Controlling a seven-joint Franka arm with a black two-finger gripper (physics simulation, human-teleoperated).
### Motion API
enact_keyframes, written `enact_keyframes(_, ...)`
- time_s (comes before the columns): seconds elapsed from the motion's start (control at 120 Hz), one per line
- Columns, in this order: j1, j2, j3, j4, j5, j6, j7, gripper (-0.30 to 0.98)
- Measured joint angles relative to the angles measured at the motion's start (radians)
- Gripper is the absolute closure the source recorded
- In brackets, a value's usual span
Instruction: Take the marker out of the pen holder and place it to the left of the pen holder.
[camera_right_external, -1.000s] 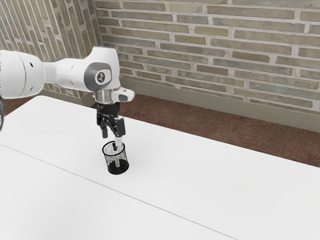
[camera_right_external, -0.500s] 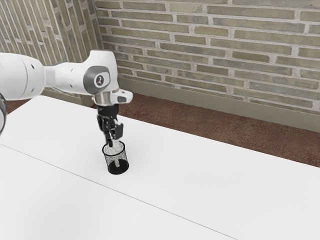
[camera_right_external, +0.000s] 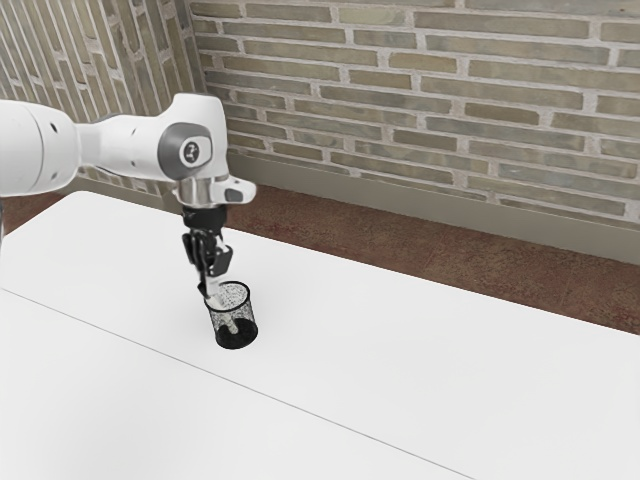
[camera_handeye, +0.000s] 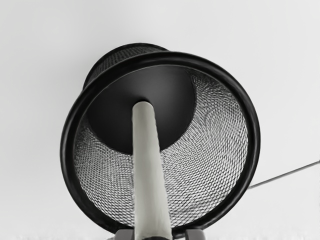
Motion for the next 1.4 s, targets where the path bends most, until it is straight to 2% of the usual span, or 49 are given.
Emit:
enact_keyframes(0.133, 0.000, 0.000, 0.000, -0.001, 0.004, -0.038, -0.004, 0.64)
enact_keyframes(0.383, 0.000, -0.011, -0.001, -0.004, 0.014, -0.068, -0.010, 0.75)
enact_keyframes(0.708, 0.001, -0.302, -0.027, -0.095, 0.023, -0.074, -0.036, 0.79)
enact_keyframes(0.8, 0.030, -0.332, -0.027, -0.091, 0.025, -0.073, -0.041, 0.79)
enact_keyframes(0.867, 0.072, -0.288, -0.025, -0.062, 0.026, -0.067, -0.044, 0.79)
enact_keyframes(1.017, 0.175, -0.082, -0.018, 0.108, 0.034, -0.045, -0.034, 0.79)
enact_keyframes(1.1, 0.215, -0.009, -0.020, 0.171, 0.038, -0.009, -0.023, 0.79)
enact_keyframes(1.333, 0.330, 0.087, -0.022, 0.190, -0.038, 0.137, 0.002, 0.79)
enact_keyframes(1.4, 0.343, 0.104, -0.021, 0.187, -0.063, 0.163, 0.009, 0.66)
